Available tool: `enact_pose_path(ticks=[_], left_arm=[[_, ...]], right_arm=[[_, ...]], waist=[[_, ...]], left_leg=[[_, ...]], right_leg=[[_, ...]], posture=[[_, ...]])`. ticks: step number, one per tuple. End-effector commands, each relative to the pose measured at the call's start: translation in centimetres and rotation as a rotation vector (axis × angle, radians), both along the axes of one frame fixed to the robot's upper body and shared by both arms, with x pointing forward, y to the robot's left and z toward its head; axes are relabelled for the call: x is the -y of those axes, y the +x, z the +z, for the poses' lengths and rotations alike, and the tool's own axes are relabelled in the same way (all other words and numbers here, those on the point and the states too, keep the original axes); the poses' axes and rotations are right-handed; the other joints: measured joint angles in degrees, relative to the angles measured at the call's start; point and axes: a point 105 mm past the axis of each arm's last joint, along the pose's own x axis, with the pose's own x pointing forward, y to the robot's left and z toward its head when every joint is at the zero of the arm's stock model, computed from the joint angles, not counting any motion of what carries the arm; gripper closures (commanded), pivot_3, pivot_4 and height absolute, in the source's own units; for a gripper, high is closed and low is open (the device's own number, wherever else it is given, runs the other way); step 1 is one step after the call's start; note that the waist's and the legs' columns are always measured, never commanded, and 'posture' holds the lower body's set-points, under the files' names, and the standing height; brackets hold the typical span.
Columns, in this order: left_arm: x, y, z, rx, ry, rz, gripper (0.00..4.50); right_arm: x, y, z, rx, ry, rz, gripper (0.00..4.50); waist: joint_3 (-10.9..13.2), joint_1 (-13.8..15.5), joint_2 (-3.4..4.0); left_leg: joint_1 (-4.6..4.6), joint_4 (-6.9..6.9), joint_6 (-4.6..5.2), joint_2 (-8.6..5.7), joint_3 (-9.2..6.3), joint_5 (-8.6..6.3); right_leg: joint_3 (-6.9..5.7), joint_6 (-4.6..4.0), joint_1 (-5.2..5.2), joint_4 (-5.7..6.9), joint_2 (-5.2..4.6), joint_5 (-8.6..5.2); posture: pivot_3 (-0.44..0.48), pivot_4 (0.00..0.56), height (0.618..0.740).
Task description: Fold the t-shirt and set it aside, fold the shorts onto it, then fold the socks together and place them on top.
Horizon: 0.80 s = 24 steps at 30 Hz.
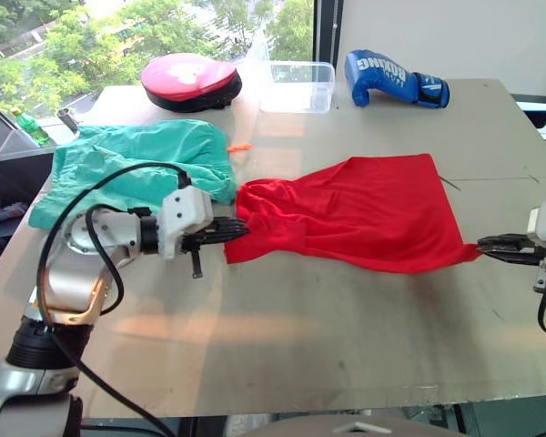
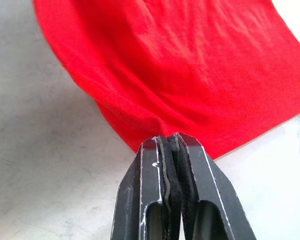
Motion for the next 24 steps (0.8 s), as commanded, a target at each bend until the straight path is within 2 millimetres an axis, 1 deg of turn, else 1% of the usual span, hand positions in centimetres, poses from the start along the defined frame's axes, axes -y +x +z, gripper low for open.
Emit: enact_pose_path(ticks=[1,4,9,13,15,17,19,20,22,23,24], left_arm=[[-0.5,1.0,1.4,0.061,0.003,0.010,4.50],[-0.1,0.9,0.8,0.048,0.009,-0.014,4.50],[1.4,-0.1,-0.4,0.018,-0.002,-0.065,4.50],[2.3,-0.3,-0.8,0.014,-0.006,-0.086,4.50],[2.4,-0.2,-1.0,0.016,0.000,-0.089,4.50],[2.3,-0.2,-1.1,0.018,0.005,-0.087,4.50],[2.2,-0.1,-1.2,0.020,0.008,-0.085,4.50],[2.2,-0.2,-1.2,0.021,0.009,-0.083,4.50],[2.1,-0.2,-1.3,0.020,0.010,-0.081,4.50],[2.1,-0.3,-1.4,0.020,0.011,-0.080,4.50],[2.1,-0.3,-1.4,0.020,0.011,-0.080,4.50]], right_arm=[[-0.2,0.2,1.1,0.022,-0.002,0.015,4.45],[-0.7,-0.1,0.7,-0.001,0.011,0.024,4.45],[-2.1,-0.1,-2.7,-0.030,0.040,0.043,4.45],[-2.6,0.8,-5.2,-0.020,0.076,0.027,4.45],[-2.3,1.2,-5.8,-0.015,0.067,0.021,4.45],[-2.2,1.5,-6.0,-0.005,0.061,0.020,4.45],[-2.0,1.6,-5.9,0.002,0.059,0.025,3.87],[-1.9,1.7,-5.8,0.008,0.055,0.029,3.49],[-1.7,1.6,-5.5,0.006,0.051,0.039,2.60],[-1.5,1.5,-5.4,-0.001,0.046,0.049,2.05],[-1.5,1.4,-5.5,-0.006,0.039,0.060,1.61]], waist=[[0.0,0.0,-0.01],[0.0,0.0,-0.01],[0.0,0.0,-0.07],[0.0,0.0,-0.09],[0.0,0.0,-0.08],[0.0,0.0,-0.08],[0.0,0.0,-0.08],[0.0,0.0,-0.08],[0.0,0.0,-0.08],[0.0,0.0,-0.08],[0.0,0.0,-0.08]], left_leg=[[-0.01,0.00,0.00,0.00,0.00,0.00],[-0.01,0.02,0.00,0.00,0.00,0.00],[-0.01,0.00,0.00,0.01,-0.02,0.00],[-0.06,0.12,0.00,0.01,-0.02,0.00],[-0.06,0.16,0.00,0.00,-0.01,0.00],[-0.06,0.17,0.00,0.00,-0.01,0.00],[-0.06,0.17,0.00,0.00,-0.01,0.00],[-0.06,0.17,0.00,0.00,-0.02,0.00],[-0.06,0.16,0.00,0.00,-0.03,0.00],[-0.06,0.16,0.00,0.00,-0.03,0.00],[-0.07,0.16,0.00,0.00,-0.03,0.00]], right_leg=[[0.00,0.00,0.00,0.00,0.00,0.00],[0.01,0.00,0.00,0.00,0.00,0.01],[0.00,-0.01,0.00,0.01,0.01,0.01],[0.00,0.01,0.00,0.02,0.01,0.02],[0.01,0.05,0.00,0.02,0.00,0.04],[0.01,0.05,0.00,0.03,0.00,0.04],[0.00,0.05,0.00,0.03,0.01,0.04],[0.00,0.04,0.00,0.04,0.01,0.04],[0.00,0.04,0.00,0.04,0.01,0.05],[0.00,0.04,0.00,0.03,0.01,0.05],[0.00,0.04,0.00,0.03,0.00,0.05]], posture=[[0.000,0.150,0.731],[0.000,0.150,0.731],[0.000,0.150,0.731],[0.000,0.150,0.731],[0.000,0.150,0.731],[0.000,0.150,0.731],[0.000,0.150,0.731],[0.000,0.150,0.731],[0.000,0.150,0.731],[0.000,0.150,0.731],[0.000,0.150,0.731]])
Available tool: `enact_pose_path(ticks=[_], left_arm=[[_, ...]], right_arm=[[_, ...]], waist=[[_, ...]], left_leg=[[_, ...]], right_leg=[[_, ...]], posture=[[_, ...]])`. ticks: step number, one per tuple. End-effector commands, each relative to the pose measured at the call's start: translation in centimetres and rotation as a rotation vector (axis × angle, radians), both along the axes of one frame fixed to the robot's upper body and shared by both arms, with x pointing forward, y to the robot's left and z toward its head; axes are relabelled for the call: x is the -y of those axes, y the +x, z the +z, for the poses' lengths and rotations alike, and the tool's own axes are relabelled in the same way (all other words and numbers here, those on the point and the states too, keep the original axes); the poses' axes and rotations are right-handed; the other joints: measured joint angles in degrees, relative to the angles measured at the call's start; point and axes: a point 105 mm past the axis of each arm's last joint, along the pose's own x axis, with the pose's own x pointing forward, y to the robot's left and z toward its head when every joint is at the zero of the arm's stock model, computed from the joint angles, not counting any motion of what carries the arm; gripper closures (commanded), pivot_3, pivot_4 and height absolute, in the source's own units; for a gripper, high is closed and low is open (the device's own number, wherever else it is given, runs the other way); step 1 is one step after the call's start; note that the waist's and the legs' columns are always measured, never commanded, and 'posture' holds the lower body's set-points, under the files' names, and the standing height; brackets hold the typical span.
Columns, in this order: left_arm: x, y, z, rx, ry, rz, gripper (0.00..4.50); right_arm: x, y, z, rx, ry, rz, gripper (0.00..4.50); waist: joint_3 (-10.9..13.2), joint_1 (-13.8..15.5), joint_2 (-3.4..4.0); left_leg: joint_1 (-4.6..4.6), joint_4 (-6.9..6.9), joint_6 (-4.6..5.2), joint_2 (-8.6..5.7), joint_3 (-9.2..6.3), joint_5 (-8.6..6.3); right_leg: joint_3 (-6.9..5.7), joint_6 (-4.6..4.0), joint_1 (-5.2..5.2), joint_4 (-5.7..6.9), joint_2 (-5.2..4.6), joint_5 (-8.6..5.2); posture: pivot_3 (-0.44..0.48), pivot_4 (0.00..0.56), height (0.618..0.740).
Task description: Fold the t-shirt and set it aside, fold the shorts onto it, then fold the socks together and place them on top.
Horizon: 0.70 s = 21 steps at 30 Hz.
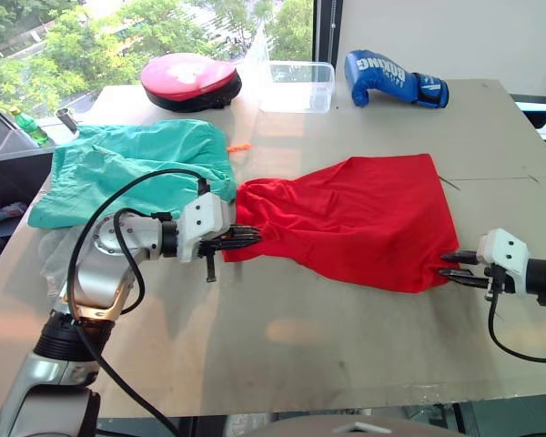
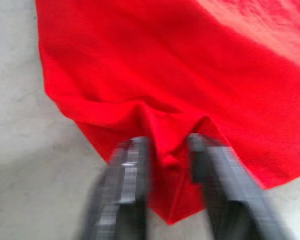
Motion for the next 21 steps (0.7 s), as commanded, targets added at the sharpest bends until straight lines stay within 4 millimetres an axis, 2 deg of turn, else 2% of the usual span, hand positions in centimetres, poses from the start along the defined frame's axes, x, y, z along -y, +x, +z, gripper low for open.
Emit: enact_pose_path(ticks=[1,3,4,9,12,16,21], left_arm=[[0.0,0.0,0.6,0.044,0.000,-0.001,4.50],[0.1,0.0,0.6,0.044,-0.002,0.000,4.50],[0.1,0.0,0.6,0.044,-0.003,0.000,4.50],[0.2,0.0,0.5,0.047,-0.006,0.000,4.50],[0.0,-0.1,0.4,0.048,-0.004,0.006,4.50],[-0.1,-0.2,0.3,0.048,-0.002,0.011,4.50],[-0.1,-0.4,0.0,0.046,-0.001,0.016,4.50]], right_arm=[[0.4,0.0,1.3,0.035,-0.038,0.056,1.09],[0.4,-0.1,1.2,0.033,-0.076,0.093,0.17],[0.4,0.0,1.1,0.030,-0.089,0.105,0.04],[0.2,0.7,1.0,0.033,-0.092,0.120,0.04],[0.3,1.1,1.2,0.046,-0.120,0.145,0.87],[0.3,1.1,1.3,0.035,-0.128,0.166,0.87],[0.2,0.0,0.7,-0.057,-0.128,0.200,0.87]], waist=[[0.0,0.0,0.00],[0.0,0.0,0.00],[0.0,0.0,0.00],[0.0,-0.1,0.00],[0.0,-0.1,0.00],[0.0,0.0,0.01],[0.0,0.0,0.01]], left_leg=[[0.00,0.00,0.00,0.00,0.00,0.00],[0.00,0.01,0.00,0.00,0.00,0.00],[0.01,0.01,0.00,0.00,0.00,0.00],[0.02,0.01,0.00,0.00,0.00,0.00],[0.01,0.01,0.00,0.00,0.00,0.00],[0.01,0.00,0.00,0.00,0.00,0.00],[0.01,0.01,0.00,0.00,0.00,0.00]], right_leg=[[0.00,0.00,0.00,0.00,0.00,0.00],[0.00,0.00,0.00,0.00,0.00,0.00],[0.00,0.00,0.00,0.01,0.00,0.00],[0.00,0.00,0.00,0.03,0.00,0.00],[0.00,0.00,0.00,0.02,0.00,0.01],[0.00,-0.01,0.00,0.02,0.00,0.00],[0.00,-0.01,0.00,0.02,-0.01,0.01]], posture=[[0.000,0.150,0.731],[0.000,0.150,0.731],[0.000,0.150,0.731],[0.000,0.150,0.731],[0.000,0.150,0.731],[0.000,0.150,0.731],[0.000,0.150,0.731]])
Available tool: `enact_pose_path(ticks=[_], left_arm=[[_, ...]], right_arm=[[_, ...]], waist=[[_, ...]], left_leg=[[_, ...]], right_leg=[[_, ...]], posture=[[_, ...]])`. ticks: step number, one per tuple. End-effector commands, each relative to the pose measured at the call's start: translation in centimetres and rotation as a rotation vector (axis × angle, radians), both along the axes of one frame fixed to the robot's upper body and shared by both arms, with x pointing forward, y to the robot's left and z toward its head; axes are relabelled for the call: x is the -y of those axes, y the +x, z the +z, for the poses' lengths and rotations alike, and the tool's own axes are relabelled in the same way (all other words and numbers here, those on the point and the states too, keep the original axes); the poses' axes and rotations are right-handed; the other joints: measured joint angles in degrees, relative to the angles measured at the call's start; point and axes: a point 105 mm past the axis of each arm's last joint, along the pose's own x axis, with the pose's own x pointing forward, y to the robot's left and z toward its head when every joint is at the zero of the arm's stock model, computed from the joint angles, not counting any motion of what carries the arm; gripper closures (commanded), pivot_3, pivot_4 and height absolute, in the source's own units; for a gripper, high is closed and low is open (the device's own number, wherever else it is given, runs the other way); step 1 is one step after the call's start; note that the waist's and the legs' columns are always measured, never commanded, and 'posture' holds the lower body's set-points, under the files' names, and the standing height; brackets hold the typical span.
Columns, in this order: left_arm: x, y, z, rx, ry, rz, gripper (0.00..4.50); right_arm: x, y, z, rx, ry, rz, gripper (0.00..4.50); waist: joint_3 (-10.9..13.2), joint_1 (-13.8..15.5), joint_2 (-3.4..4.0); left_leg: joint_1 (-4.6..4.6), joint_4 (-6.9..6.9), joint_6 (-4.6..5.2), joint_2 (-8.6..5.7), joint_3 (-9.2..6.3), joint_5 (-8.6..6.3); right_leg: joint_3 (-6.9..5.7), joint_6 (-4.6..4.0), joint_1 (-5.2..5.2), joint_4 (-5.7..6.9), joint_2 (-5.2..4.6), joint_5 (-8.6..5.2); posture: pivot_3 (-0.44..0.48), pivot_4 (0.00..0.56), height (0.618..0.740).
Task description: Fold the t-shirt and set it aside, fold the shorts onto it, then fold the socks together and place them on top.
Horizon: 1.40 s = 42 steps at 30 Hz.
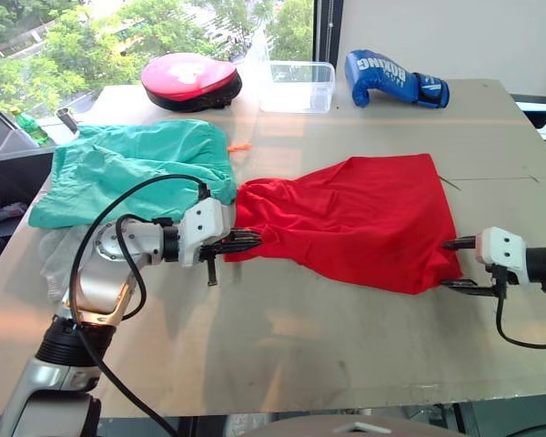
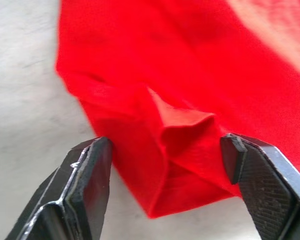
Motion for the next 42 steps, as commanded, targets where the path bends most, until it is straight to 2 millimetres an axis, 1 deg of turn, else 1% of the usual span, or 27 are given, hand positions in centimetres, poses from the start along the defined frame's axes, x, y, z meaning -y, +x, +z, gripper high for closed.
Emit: enact_pose_path(ticks=[1,3,6,10,14,21,27,28,29,31,32,34,38,39,42], left_arm=[[0.0,-0.2,1.0,0.057,0.008,-0.003,4.50],[-0.1,-0.2,0.9,0.056,0.009,0.000,4.50],[-0.2,-0.2,0.9,0.056,0.013,0.002,4.50],[-0.2,-0.2,0.9,0.055,0.013,0.002,4.50],[-0.1,-0.2,0.8,0.054,0.012,-0.002,4.50],[0.2,-0.3,0.7,0.054,0.005,-0.006,4.50],[0.2,-0.5,0.6,0.053,0.001,0.001,4.50],[0.2,-0.5,0.6,0.053,0.001,0.003,4.50],[0.2,-0.6,0.6,0.053,0.000,0.006,4.50],[0.1,-0.6,0.6,0.053,0.001,0.009,4.50],[0.1,-0.6,0.6,0.053,0.001,0.010,4.50],[0.1,-0.7,0.6,0.054,0.001,0.012,4.50],[0.0,-0.7,0.6,0.054,0.002,0.015,4.50],[0.0,-0.7,0.6,0.053,0.003,0.016,4.50],[-0.1,-0.7,0.6,0.054,0.006,0.017,4.50]], right_arm=[[-0.2,-0.6,0.8,-0.009,-0.010,0.037,0.87],[-0.3,-0.6,1.2,0.010,-0.013,0.045,0.87],[-0.4,-0.1,2.2,0.105,-0.070,0.085,0.87],[-0.2,-0.3,2.6,0.194,-0.248,0.226,0.87],[-0.9,-0.2,3.3,0.238,-0.330,0.329,0.87],[-2.0,0.6,3.4,0.243,-0.361,0.402,0.87],[-2.1,0.8,3.2,0.208,-0.385,0.435,0.87],[-2.1,0.8,3.1,0.203,-0.391,0.440,1.30],[-2.1,0.9,3.1,0.199,-0.396,0.444,1.43],[-2.1,0.9,3.0,0.190,-0.402,0.452,1.43],[-2.2,1.0,3.0,0.192,-0.399,0.454,1.77],[-2.4,1.1,3.1,0.197,-0.398,0.462,2.30],[-2.7,1.1,3.2,0.198,-0.399,0.475,4.17],[-2.7,1.1,3.2,0.197,-0.399,0.477,4.48],[-2.5,0.9,3.4,0.192,-0.411,0.471,4.48]], waist=[[0.0,0.0,0.00],[0.0,0.0,0.00],[0.0,0.0,0.00],[0.0,0.0,0.05],[0.0,0.0,0.05],[0.0,0.0,0.06],[0.0,0.0,0.06],[0.0,0.0,0.06],[0.0,0.0,0.06],[0.0,0.0,0.06],[0.0,0.0,0.06],[0.0,-0.1,0.06],[0.0,0.0,0.06],[0.0,0.0,0.06],[0.0,0.0,0.06]], left_leg=[[0.00,0.00,0.00,0.00,-0.01,0.00],[0.00,0.00,0.00,0.00,-0.01,0.00],[0.00,0.00,0.00,0.00,0.00,0.00],[0.01,0.00,0.00,0.00,0.01,0.00],[0.01,0.00,0.00,0.00,0.01,0.00],[0.01,0.00,0.00,0.01,0.01,0.00],[0.01,0.00,0.00,0.01,0.00,0.00],[0.00,0.00,0.00,0.01,0.00,0.00],[0.01,0.00,0.00,0.00,0.00,0.00],[0.01,0.00,0.00,0.01,0.01,0.00],[0.01,0.00,0.00,0.01,0.01,0.00],[0.02,-0.01,0.00,0.01,0.00,0.00],[0.02,-0.01,0.00,0.01,0.00,0.00],[0.02,-0.01,0.00,0.01,0.00,0.00],[0.01,-0.01,0.00,0.01,0.00,0.00]], right_leg=[[-0.01,0.00,0.00,0.00,0.00,0.00],[0.00,0.00,0.00,0.00,0.00,0.00],[0.00,0.00,0.00,0.00,0.00,0.00],[0.00,0.01,0.00,0.00,0.00,0.00],[-0.01,0.01,0.00,-0.01,0.00,0.00],[0.00,0.00,0.00,0.00,-0.01,0.00],[0.00,-0.01,0.00,0.00,-0.02,0.00],[0.00,-0.01,-0.01,0.00,-0.03,0.01],[0.00,-0.01,-0.01,0.00,-0.03,0.01],[0.00,-0.01,0.00,0.00,-0.03,0.01],[0.00,-0.01,0.00,0.00,-0.03,0.01],[-0.01,-0.02,-0.01,0.00,-0.02,0.00],[0.00,-0.02,-0.01,0.01,-0.03,0.01],[0.00,-0.02,-0.01,0.00,-0.03,0.00],[-0.01,-0.02,-0.01,0.00,-0.03,0.01]], posture=[[0.000,0.150,0.731],[0.000,0.150,0.731],[0.000,0.150,0.731],[0.000,0.150,0.731],[0.000,0.150,0.731],[0.000,0.150,0.731],[0.000,0.150,0.731],[0.000,0.150,0.731],[0.000,0.150,0.731],[0.000,0.150,0.731],[0.000,0.150,0.731],[0.000,0.150,0.731],[0.000,0.150,0.731],[0.000,0.150,0.731],[0.000,0.150,0.731]])
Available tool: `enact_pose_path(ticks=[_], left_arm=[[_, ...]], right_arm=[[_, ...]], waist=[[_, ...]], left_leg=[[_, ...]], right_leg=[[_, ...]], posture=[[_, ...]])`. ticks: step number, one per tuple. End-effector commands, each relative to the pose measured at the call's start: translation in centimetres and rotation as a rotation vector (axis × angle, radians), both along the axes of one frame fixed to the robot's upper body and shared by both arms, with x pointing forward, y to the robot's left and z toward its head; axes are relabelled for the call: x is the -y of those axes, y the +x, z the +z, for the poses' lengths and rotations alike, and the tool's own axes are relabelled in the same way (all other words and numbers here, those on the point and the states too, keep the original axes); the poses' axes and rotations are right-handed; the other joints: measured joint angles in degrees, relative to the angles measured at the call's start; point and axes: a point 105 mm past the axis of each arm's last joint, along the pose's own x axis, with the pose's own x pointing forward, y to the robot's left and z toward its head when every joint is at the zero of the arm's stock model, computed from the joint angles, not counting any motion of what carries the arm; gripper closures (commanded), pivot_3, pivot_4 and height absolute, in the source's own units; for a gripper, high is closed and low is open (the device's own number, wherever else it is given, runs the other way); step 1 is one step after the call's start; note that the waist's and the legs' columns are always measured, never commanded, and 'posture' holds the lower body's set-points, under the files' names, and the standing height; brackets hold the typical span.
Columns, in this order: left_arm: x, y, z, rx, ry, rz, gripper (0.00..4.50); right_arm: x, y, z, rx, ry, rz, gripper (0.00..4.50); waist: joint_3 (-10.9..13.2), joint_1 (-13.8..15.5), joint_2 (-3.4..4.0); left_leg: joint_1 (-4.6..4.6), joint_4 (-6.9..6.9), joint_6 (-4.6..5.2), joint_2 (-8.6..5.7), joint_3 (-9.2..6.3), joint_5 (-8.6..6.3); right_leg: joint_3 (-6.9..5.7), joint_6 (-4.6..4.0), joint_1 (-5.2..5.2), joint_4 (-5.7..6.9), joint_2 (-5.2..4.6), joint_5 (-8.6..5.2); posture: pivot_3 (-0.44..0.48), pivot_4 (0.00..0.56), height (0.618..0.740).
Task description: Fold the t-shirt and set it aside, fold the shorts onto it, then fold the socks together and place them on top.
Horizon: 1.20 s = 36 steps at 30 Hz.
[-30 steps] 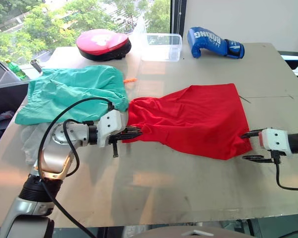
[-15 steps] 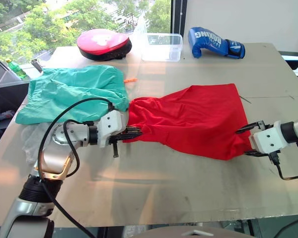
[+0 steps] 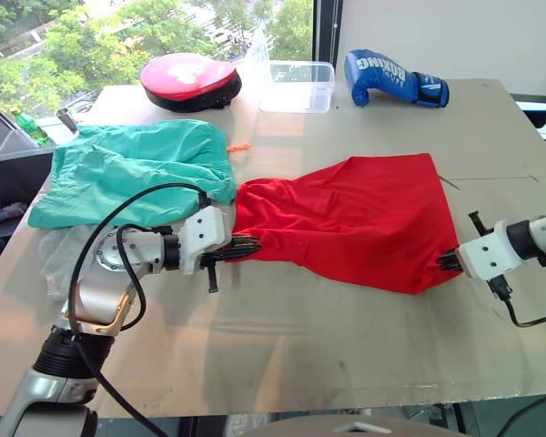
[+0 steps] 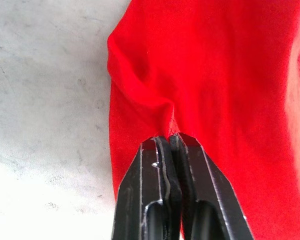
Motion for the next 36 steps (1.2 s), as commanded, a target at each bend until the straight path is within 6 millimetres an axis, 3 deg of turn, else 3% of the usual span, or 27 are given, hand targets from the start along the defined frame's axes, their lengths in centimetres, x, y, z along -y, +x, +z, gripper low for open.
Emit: enact_pose_path(ticks=[1,8,12,15,20,22,24,26,29,31,33,36], left_arm=[[0.0,-0.1,1.3,0.053,0.003,-0.008,4.50],[-0.3,0.0,1.4,0.045,0.014,-0.017,4.50],[-1.0,-1.5,1.2,-0.066,0.030,-0.086,4.50],[-1.3,-1.0,2.4,-0.085,0.003,-0.105,4.50],[-0.3,5.4,9.8,0.087,-0.177,-0.035,4.50],[0.5,8.5,13.8,0.167,-0.285,0.006,4.50],[1.2,11.8,19.0,0.267,-0.422,0.099,4.50],[1.4,13.7,22.8,0.357,-0.503,0.208,4.50],[-0.6,14.5,30.8,0.570,-0.680,0.507,4.50],[-1.5,13.6,34.0,0.650,-0.753,0.575,4.50],[-1.8,12.7,35.9,0.688,-0.812,0.582,4.50],[-1.8,11.7,37.3,0.720,-0.839,0.551,4.50]], right_arm=[[-0.1,-0.1,0.8,0.022,-0.015,0.012,4.48],[0.4,-1.8,2.4,-0.063,0.036,-0.082,4.48],[1.1,-3.5,3.3,-0.180,0.090,-0.191,4.48],[1.4,-2.8,4.5,-0.156,0.180,-0.268,4.48],[4.0,3.4,10.0,0.141,0.311,-0.428,4.48],[5.1,6.4,12.4,0.307,0.299,-0.465,4.48],[5.5,9.6,17.2,0.531,0.375,-0.531,4.48],[5.7,11.4,21.4,0.720,0.442,-0.580,4.48],[6.3,11.4,29.8,1.114,0.514,-0.668,4.48],[5.9,10.3,33.7,1.276,0.590,-0.660,4.48],[5.8,9.2,36.2,1.400,0.633,-0.649,4.48],[6.1,7.9,38.1,1.488,0.682,-0.645,4.48]], waist=[[0.0,0.0,0.00],[0.0,0.1,0.02],[0.0,0.1,0.02],[0.0,-0.1,0.03],[0.2,0.2,0.08],[0.1,0.1,0.09],[0.2,0.0,0.08],[0.5,-0.1,0.11],[0.5,-0.8,0.11],[0.5,-1.4,0.13],[0.5,-1.6,0.13],[0.5,-1.6,0.14]], left_leg=[[0.00,0.00,0.00,0.00,0.00,0.00],[-0.01,0.00,0.00,0.00,-0.01,0.00],[-0.02,0.00,0.00,0.00,-0.01,0.00],[0.02,-0.01,0.01,0.01,0.00,0.00],[-0.15,0.45,-0.01,0.00,-0.02,0.02],[-0.37,0.48,-0.05,0.01,-0.01,0.05],[-0.39,0.49,-0.05,-0.03,0.04,0.05],[-0.77,0.61,-0.17,-0.06,0.07,0.12],[-1.81,0.26,-0.70,-0.11,0.06,0.43],[-2.72,-0.04,-0.75,-0.28,0.14,0.46],[-2.70,-0.73,-0.75,-0.49,0.55,0.46],[-2.83,-1.20,-0.74,-0.51,1.09,0.46]], right_leg=[[0.00,0.00,0.00,0.00,0.00,0.00],[0.00,0.00,0.00,0.00,0.00,0.00],[-0.01,0.00,0.00,0.00,-0.01,0.00],[-0.01,0.00,0.00,0.00,0.02,-0.01],[-0.11,0.29,0.02,0.03,0.07,0.13],[-0.13,0.13,-0.07,-0.09,0.03,0.37],[-0.12,0.13,-0.10,-0.11,-0.01,0.38],[-0.11,0.12,-0.48,0.03,-0.03,0.46],[-0.10,0.12,-1.74,0.08,-0.15,0.53],[-0.08,0.14,-2.96,0.30,-0.40,0.52],[-0.44,0.21,-3.49,0.83,-0.89,0.42],[-1.01,0.23,-3.82,0.77,-1.27,0.31]], posture=[[0.000,0.150,0.731],[0.000,0.150,0.731],[0.000,0.150,0.731],[0.000,0.150,0.731],[0.000,0.150,0.731],[0.000,0.150,0.731],[0.000,0.150,0.731],[0.000,0.150,0.731],[0.000,0.150,0.731],[0.000,0.150,0.731],[0.000,0.150,0.731],[0.000,0.150,0.731]])
